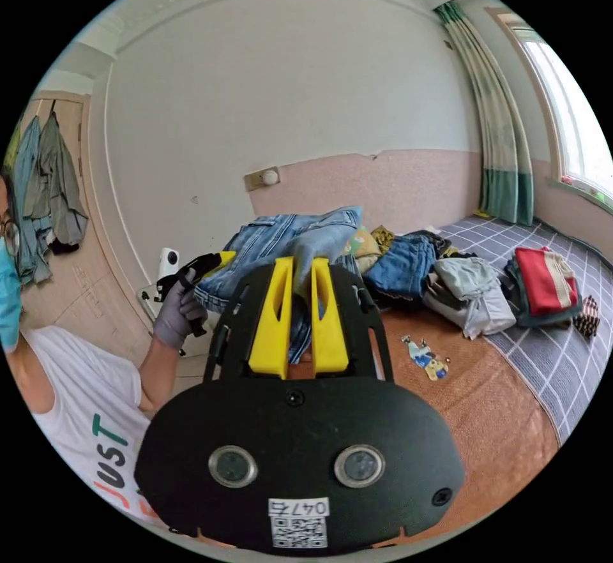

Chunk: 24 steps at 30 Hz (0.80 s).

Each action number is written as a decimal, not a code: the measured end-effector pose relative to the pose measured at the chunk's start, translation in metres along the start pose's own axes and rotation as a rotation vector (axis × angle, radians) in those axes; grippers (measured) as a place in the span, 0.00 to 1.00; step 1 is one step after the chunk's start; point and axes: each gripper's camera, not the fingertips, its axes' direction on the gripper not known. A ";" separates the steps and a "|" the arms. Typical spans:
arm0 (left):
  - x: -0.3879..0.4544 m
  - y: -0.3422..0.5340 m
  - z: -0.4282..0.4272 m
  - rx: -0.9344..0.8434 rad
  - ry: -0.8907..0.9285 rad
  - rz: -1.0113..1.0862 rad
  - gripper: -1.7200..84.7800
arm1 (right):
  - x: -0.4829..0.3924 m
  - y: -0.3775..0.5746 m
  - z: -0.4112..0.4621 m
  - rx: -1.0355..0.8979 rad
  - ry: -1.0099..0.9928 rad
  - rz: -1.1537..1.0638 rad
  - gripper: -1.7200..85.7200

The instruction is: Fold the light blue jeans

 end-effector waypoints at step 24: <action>0.110 -0.063 -0.040 0.028 -0.421 0.503 0.01 | -0.039 0.202 -0.014 -0.174 0.630 0.132 0.03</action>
